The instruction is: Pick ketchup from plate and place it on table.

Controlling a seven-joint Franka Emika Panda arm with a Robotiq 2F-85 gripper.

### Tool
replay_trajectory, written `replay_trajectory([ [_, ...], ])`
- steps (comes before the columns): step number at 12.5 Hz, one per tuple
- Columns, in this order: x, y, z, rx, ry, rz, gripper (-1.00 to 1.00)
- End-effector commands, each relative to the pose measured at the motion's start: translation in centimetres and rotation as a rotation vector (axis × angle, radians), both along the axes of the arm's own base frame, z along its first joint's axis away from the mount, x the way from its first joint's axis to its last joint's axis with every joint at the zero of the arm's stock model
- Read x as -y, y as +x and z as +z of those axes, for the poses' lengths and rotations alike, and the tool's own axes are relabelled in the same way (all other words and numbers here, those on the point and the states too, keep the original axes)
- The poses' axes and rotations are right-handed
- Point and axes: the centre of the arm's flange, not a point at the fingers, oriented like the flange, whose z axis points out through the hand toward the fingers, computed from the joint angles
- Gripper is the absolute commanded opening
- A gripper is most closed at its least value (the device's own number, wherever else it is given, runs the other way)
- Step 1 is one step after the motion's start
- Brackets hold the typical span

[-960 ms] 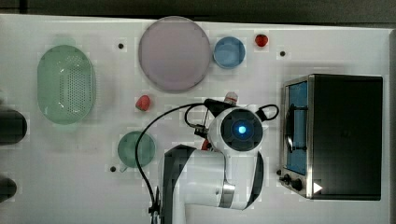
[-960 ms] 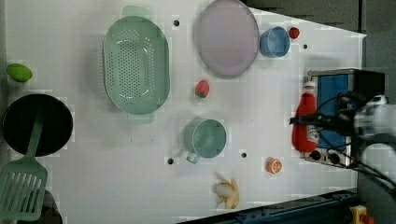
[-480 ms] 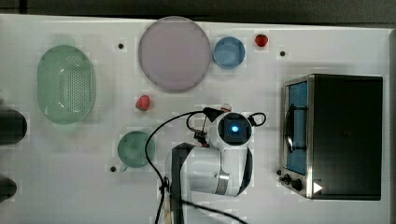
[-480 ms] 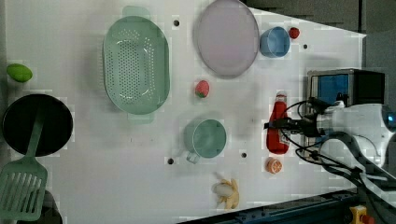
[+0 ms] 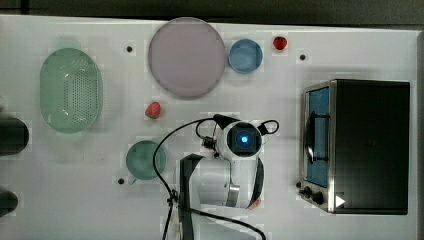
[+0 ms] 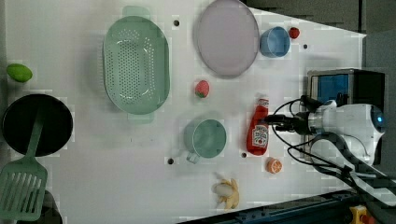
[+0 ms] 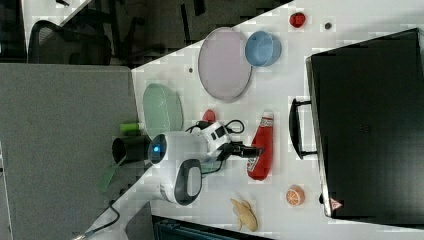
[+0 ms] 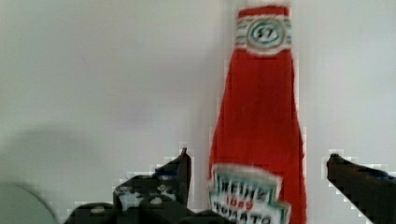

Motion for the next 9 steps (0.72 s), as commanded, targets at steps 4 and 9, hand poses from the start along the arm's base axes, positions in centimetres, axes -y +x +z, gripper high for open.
replay_trajectory([
  [4, -0.7, 3.1, 19.9, 0.232, -0.037, -0.362, 1.0],
  [9, -1.5, 1.2, 32.8, 0.161, -0.06, -0.574, 1.0],
])
